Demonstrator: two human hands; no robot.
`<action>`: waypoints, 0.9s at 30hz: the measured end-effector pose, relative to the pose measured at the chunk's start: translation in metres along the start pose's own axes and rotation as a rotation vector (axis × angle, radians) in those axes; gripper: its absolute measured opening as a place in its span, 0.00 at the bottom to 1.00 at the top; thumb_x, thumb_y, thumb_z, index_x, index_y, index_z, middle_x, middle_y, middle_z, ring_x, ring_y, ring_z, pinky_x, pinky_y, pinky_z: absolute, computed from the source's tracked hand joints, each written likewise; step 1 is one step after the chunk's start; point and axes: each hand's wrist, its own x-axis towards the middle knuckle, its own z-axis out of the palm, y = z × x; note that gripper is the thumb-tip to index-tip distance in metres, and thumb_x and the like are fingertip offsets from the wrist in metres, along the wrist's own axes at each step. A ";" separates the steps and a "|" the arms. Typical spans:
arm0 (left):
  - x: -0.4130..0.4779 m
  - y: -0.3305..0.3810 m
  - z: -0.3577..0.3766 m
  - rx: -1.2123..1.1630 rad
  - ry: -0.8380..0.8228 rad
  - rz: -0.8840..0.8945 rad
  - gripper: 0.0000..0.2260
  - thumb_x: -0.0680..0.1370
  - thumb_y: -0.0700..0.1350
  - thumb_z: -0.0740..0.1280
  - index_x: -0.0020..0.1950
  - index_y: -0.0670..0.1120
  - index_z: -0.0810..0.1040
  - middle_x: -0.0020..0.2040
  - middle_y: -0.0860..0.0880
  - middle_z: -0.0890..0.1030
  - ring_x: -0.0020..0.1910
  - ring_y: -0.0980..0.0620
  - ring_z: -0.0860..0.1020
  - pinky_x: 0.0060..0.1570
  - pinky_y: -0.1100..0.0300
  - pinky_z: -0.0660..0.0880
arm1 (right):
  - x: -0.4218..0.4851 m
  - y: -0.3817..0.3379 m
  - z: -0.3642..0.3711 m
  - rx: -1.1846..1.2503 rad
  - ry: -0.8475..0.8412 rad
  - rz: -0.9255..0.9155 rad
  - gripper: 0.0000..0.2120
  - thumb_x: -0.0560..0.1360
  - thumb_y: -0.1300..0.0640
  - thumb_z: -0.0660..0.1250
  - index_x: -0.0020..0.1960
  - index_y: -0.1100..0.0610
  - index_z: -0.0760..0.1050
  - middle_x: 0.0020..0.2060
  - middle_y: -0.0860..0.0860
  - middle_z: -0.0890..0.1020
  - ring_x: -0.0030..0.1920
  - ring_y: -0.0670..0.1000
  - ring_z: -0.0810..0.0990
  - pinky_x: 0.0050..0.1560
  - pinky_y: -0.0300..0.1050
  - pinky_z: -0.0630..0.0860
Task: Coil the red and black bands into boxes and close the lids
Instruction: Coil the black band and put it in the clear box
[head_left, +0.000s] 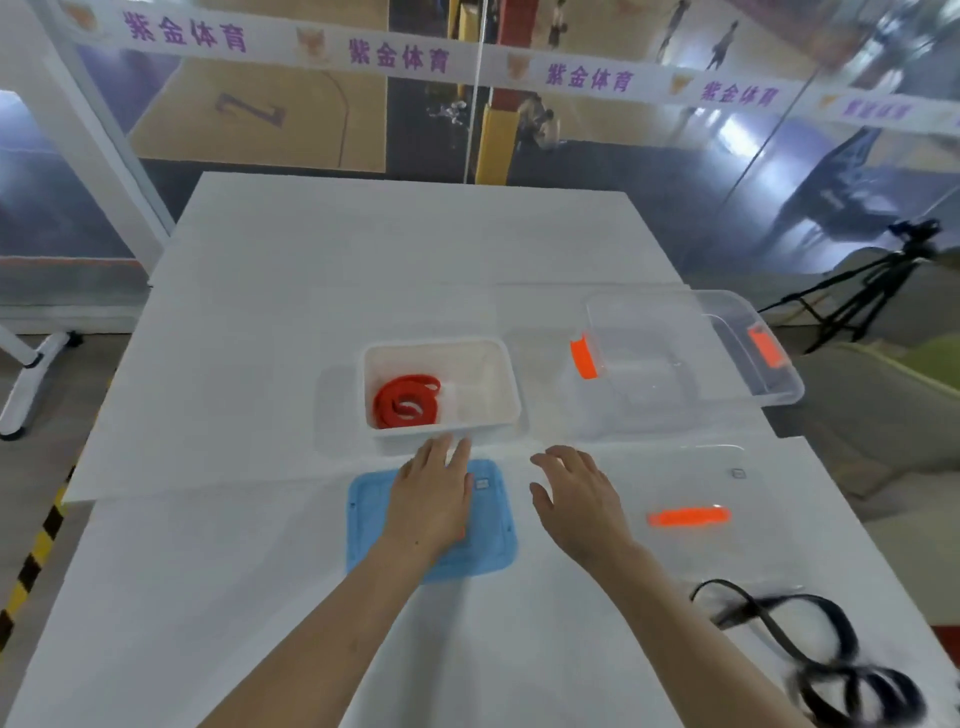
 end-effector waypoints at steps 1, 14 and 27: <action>-0.010 0.012 0.006 0.001 -0.016 0.009 0.24 0.87 0.52 0.55 0.83 0.49 0.60 0.83 0.46 0.63 0.82 0.44 0.61 0.75 0.47 0.67 | -0.015 0.011 -0.004 -0.009 0.020 0.006 0.18 0.80 0.53 0.69 0.69 0.54 0.78 0.68 0.52 0.80 0.69 0.57 0.77 0.62 0.55 0.79; -0.081 0.216 0.135 0.081 -0.152 0.064 0.23 0.87 0.52 0.56 0.82 0.49 0.64 0.80 0.46 0.69 0.78 0.44 0.68 0.69 0.47 0.72 | -0.133 0.246 -0.001 0.069 0.025 0.073 0.14 0.77 0.56 0.72 0.62 0.54 0.82 0.60 0.52 0.84 0.62 0.59 0.81 0.55 0.58 0.81; -0.116 0.345 0.233 -0.070 -0.350 -0.139 0.23 0.87 0.50 0.55 0.83 0.50 0.59 0.78 0.49 0.68 0.73 0.46 0.71 0.62 0.51 0.75 | -0.202 0.432 0.015 0.109 -0.188 0.153 0.18 0.81 0.53 0.67 0.69 0.54 0.77 0.65 0.51 0.80 0.67 0.57 0.76 0.62 0.51 0.77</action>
